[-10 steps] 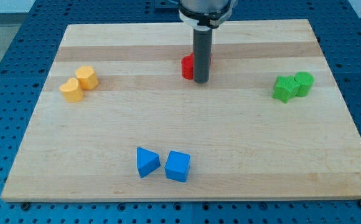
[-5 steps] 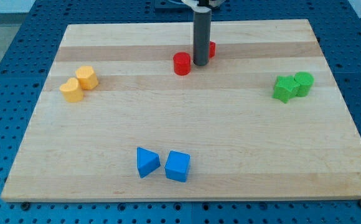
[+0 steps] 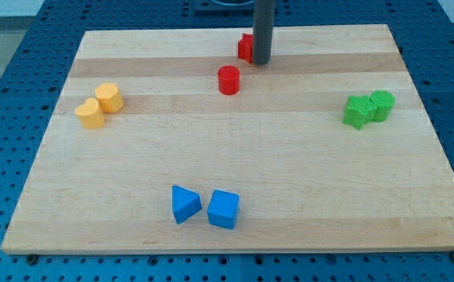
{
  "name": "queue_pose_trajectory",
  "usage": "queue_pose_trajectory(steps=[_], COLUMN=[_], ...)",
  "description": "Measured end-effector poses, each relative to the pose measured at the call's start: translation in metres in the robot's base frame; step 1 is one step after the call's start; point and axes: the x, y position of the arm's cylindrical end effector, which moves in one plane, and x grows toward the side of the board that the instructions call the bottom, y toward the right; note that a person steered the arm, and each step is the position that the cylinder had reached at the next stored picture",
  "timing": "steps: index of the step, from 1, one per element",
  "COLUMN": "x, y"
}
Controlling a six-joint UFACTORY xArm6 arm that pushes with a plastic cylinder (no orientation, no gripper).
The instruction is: Move the red circle bottom left to the red star
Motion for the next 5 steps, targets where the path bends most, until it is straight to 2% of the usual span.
queue_pose_trajectory(steps=[2,4,5], x=[-0.016,0.051,0.091], y=[-0.014,0.0,-0.04])
